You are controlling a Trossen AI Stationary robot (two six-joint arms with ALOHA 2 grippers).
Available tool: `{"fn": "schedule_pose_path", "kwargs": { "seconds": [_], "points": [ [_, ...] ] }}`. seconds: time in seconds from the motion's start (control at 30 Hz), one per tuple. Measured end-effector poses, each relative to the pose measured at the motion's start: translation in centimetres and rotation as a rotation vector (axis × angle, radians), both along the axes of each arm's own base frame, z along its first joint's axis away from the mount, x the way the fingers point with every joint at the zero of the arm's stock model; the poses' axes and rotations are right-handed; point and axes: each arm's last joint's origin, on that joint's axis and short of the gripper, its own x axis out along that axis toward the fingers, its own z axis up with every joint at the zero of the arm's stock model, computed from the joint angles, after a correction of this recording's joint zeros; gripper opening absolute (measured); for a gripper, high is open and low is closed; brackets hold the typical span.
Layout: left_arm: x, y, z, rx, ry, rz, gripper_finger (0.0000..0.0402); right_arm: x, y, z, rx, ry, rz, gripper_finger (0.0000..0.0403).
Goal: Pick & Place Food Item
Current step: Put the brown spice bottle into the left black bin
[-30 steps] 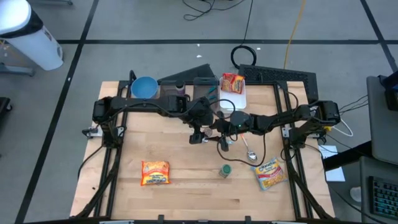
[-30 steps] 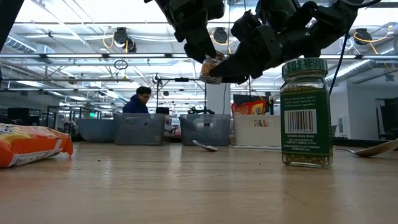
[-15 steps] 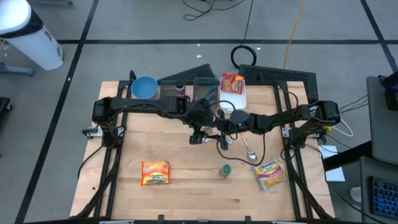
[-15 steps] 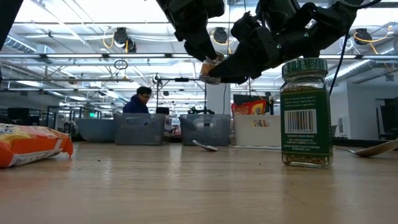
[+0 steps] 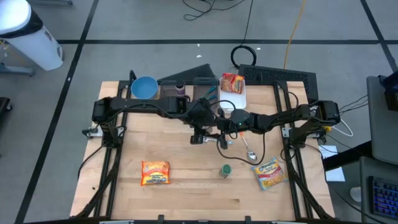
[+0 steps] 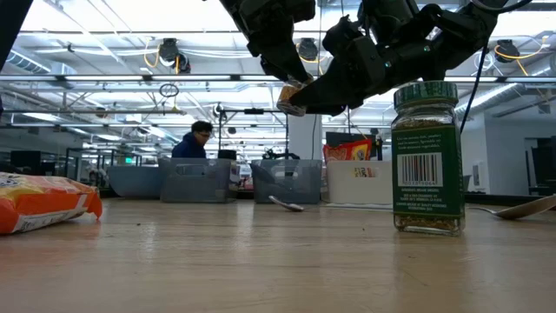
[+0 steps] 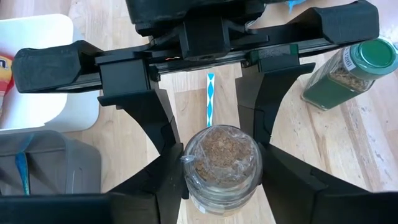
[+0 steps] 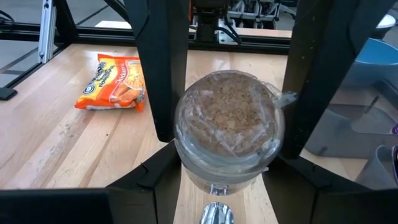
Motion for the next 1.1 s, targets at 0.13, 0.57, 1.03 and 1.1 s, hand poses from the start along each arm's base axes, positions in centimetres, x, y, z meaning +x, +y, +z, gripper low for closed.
{"fn": "schedule_pose_path", "kwargs": {
  "seconds": [0.13,0.57,1.03,1.1],
  "points": [
    [0.0,0.0,0.0,0.002,0.002,0.001,0.0186,0.0,0.0,0.0,0.000,0.000,0.003,0.0184],
    [-0.1,0.3,0.0,0.011,0.007,0.008,0.0184,0.0,0.1,0.0,0.001,-0.002,0.006,0.0213],
    [-0.5,1.1,0.2,-0.021,0.011,-0.008,0.0184,0.0,0.1,0.0,0.025,0.001,-0.001,0.0230],
    [-0.8,1.0,0.6,-0.018,0.009,-0.011,0.0184,0.0,0.1,0.2,0.023,-0.002,0.000,0.0230]
  ]
}}
